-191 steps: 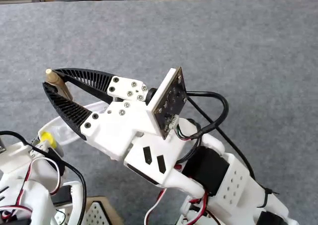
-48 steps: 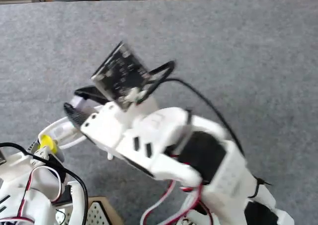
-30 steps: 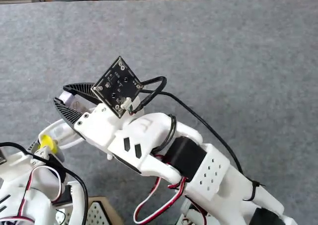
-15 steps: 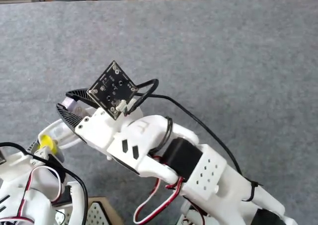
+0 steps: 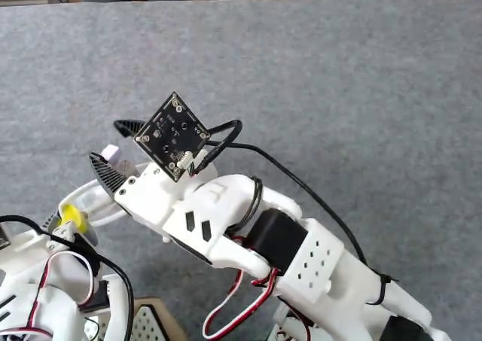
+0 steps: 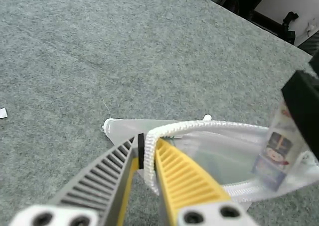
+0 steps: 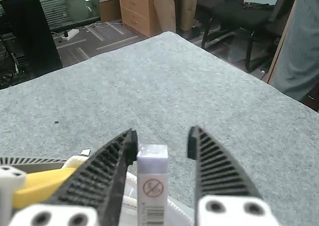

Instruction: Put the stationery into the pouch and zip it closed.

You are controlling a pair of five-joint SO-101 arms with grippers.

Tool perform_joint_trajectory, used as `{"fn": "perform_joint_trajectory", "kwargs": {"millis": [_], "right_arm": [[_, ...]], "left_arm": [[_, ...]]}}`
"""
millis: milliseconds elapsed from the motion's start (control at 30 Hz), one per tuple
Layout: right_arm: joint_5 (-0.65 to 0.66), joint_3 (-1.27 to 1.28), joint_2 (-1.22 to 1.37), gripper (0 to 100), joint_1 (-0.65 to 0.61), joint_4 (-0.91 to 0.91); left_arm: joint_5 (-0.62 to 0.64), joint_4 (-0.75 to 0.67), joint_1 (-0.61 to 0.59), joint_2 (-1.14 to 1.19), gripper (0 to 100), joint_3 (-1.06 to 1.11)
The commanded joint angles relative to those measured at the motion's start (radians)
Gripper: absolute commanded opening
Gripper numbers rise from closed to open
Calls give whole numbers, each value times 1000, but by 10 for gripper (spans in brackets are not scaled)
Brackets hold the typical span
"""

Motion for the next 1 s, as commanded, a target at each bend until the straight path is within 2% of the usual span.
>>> {"fn": "perform_joint_trajectory", "kwargs": {"millis": [0, 233, 467, 733, 967], "right_arm": [[14, -15, -27, 78, -6, -18], [14, -15, -27, 14, -6, -17], [14, -36, -25, 12, -8, -28], [5, 2, -25, 12, -11, -235], [5, 85, -44, 12, 17, -229]], "left_arm": [[-12, 2, 7, 11, 29, -7], [-12, 2, 8, 11, 29, -7], [-12, 2, 7, 11, 29, -8], [-12, 2, 8, 9, 29, -18], [-12, 2, 8, 9, 29, -18]]}}
